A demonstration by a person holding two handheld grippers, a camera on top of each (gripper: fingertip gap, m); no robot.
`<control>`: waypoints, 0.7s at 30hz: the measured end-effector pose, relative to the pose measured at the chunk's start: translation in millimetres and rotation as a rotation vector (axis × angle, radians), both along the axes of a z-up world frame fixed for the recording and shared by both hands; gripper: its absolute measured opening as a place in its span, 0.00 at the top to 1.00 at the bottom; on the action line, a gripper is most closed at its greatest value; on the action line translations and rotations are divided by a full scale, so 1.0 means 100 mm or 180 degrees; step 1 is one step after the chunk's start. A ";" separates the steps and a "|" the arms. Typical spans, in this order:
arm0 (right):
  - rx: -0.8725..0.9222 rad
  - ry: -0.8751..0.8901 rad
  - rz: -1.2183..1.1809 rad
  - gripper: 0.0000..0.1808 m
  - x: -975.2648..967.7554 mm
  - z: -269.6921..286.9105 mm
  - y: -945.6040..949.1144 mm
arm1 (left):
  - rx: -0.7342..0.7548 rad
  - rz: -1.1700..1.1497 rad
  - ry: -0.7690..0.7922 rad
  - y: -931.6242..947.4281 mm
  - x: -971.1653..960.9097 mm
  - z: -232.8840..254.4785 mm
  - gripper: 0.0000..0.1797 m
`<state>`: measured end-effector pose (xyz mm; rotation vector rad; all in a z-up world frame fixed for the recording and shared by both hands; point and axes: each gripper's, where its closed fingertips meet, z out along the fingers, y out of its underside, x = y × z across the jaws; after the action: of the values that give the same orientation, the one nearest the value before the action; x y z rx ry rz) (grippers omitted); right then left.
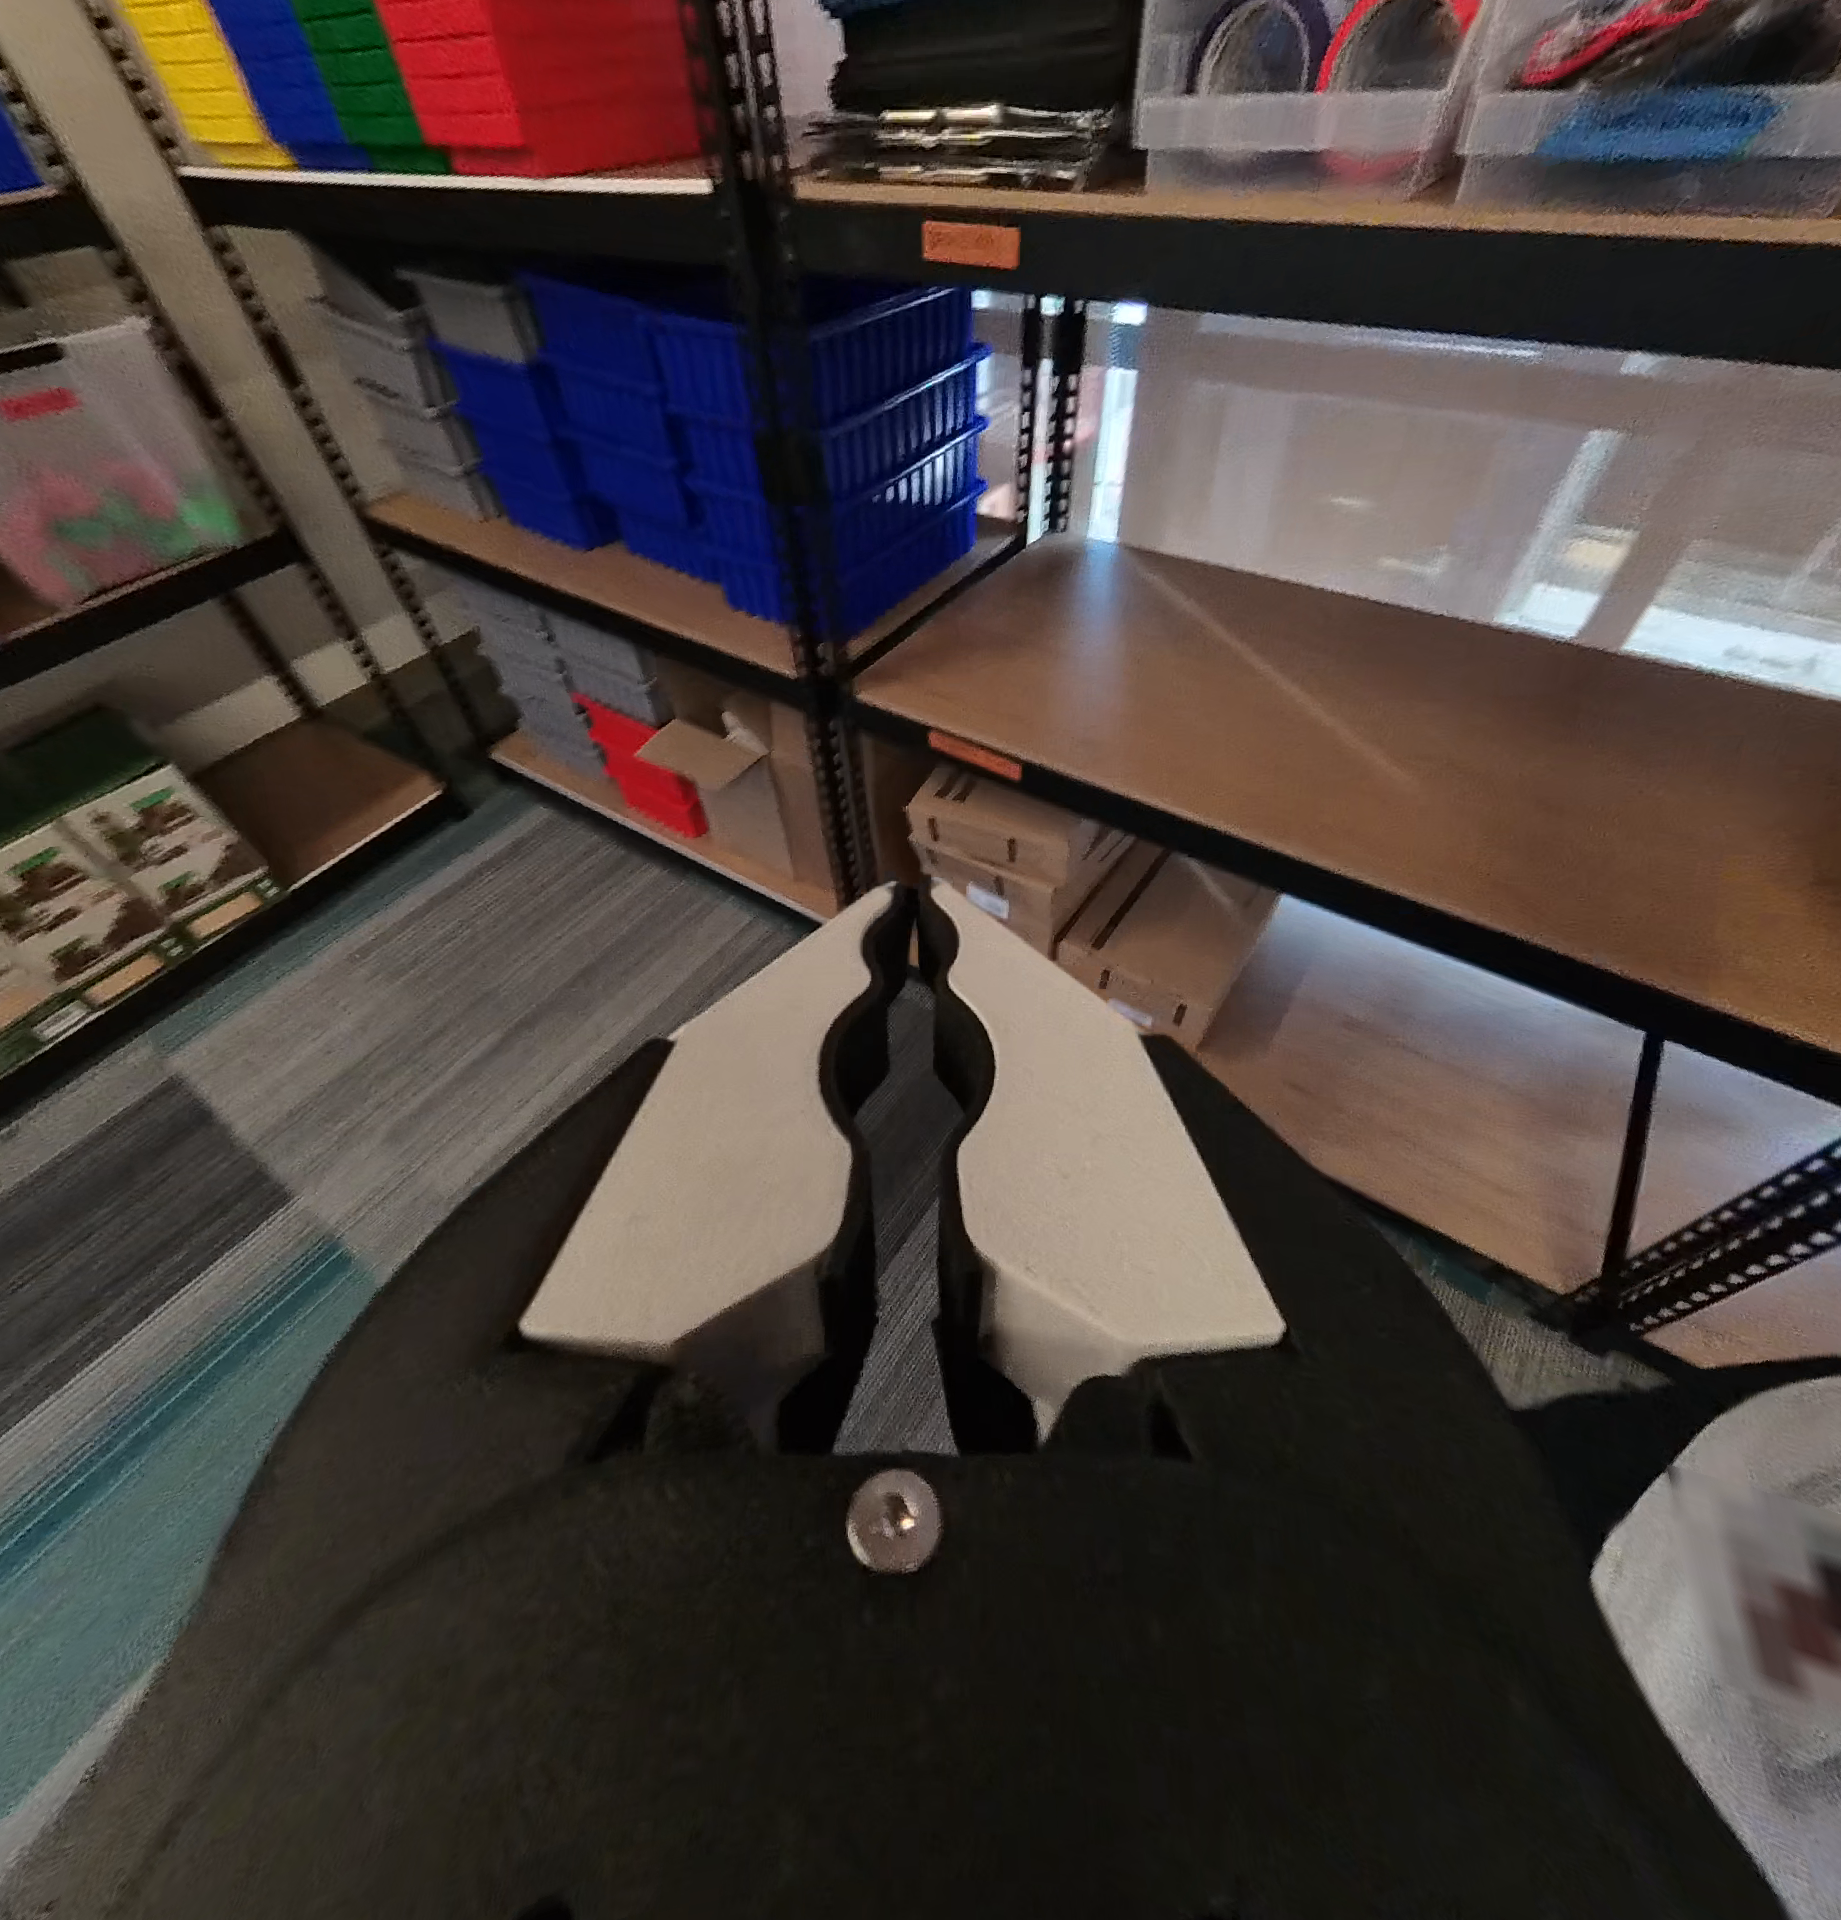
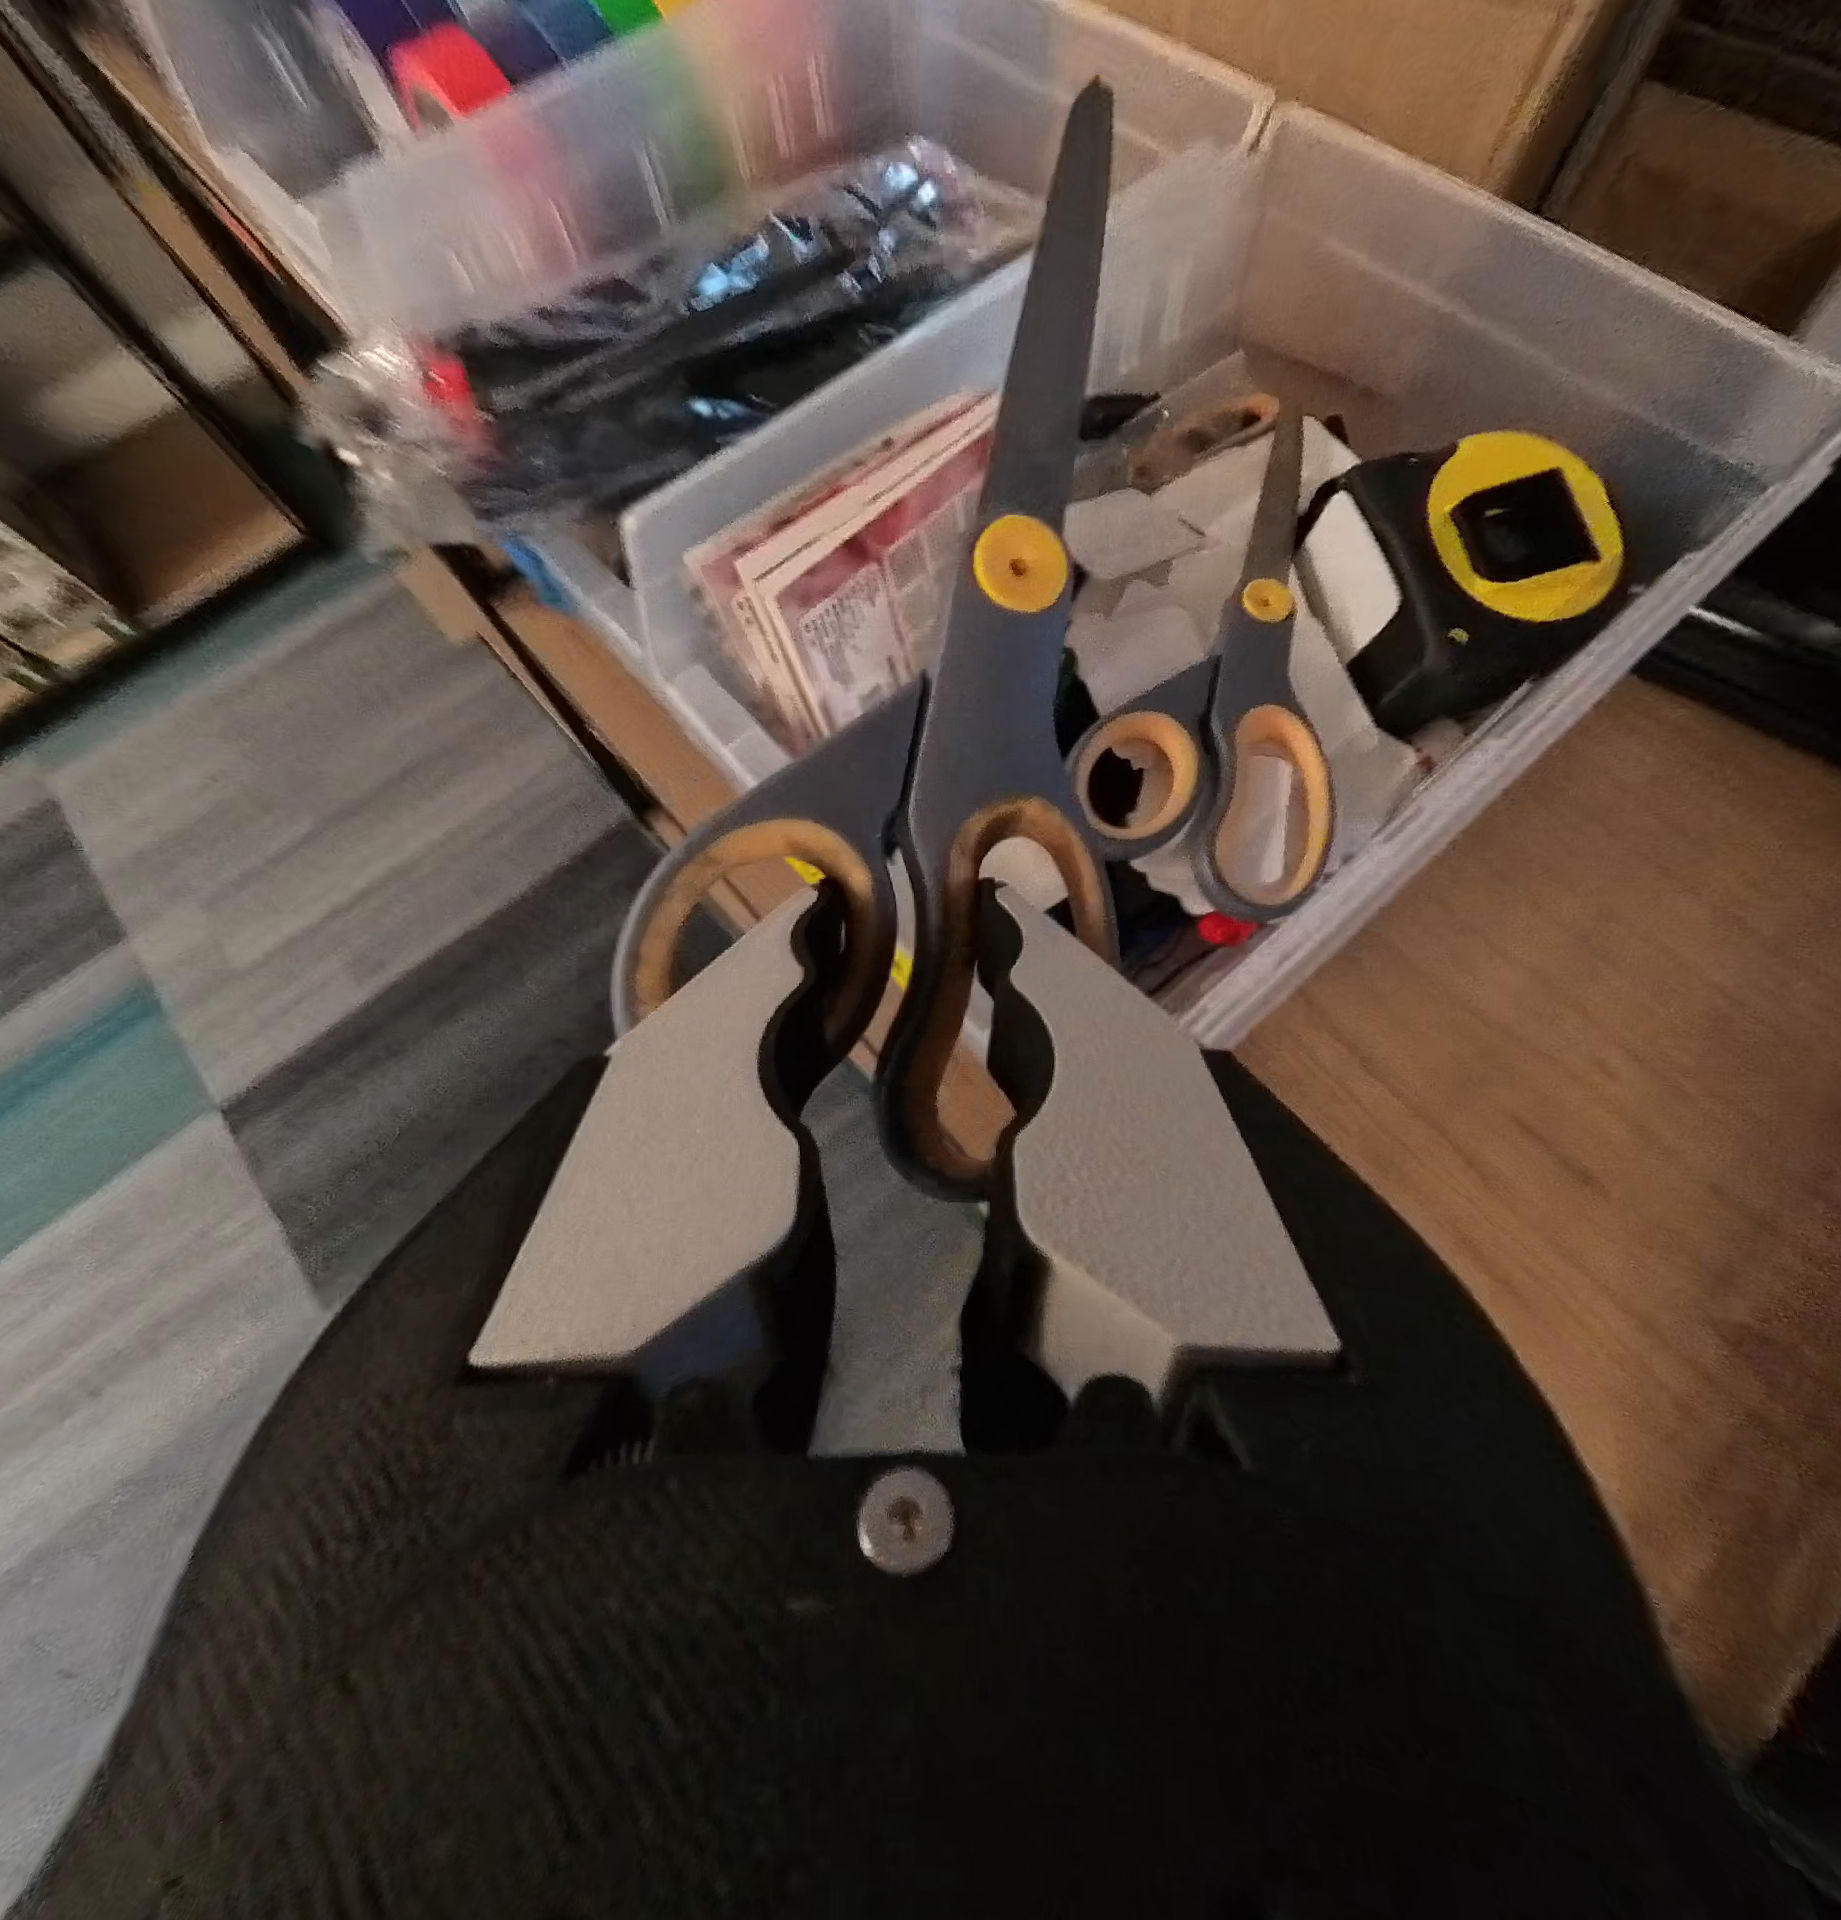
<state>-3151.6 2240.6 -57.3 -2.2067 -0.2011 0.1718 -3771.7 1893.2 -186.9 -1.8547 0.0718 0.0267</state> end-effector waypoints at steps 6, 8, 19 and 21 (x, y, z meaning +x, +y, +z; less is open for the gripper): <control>-0.0422 -0.0343 -0.0316 0.87 0.05 -0.29 0.55 | 0.0060 -0.0292 -0.0323 1.33 -0.01 -0.15 1.00; -0.0579 -0.0454 -0.0400 0.87 0.14 -0.43 0.73 | 0.0039 -0.0514 -0.0185 1.77 0.08 -0.24 1.00; 0.1721 -0.0987 -0.0912 0.83 0.08 0.54 -0.33 | -0.0150 -0.2898 0.0250 3.84 1.24 -0.45 1.00; 0.2451 -0.1206 -0.1247 0.73 -0.10 0.71 -1.09 | -0.0118 -0.3520 0.0181 4.02 1.57 -0.42 1.00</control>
<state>-3161.4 2131.8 14.2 -1.4484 -0.0242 -0.4735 -3614.6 2295.6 -229.2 -1.6300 1.1185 -0.6864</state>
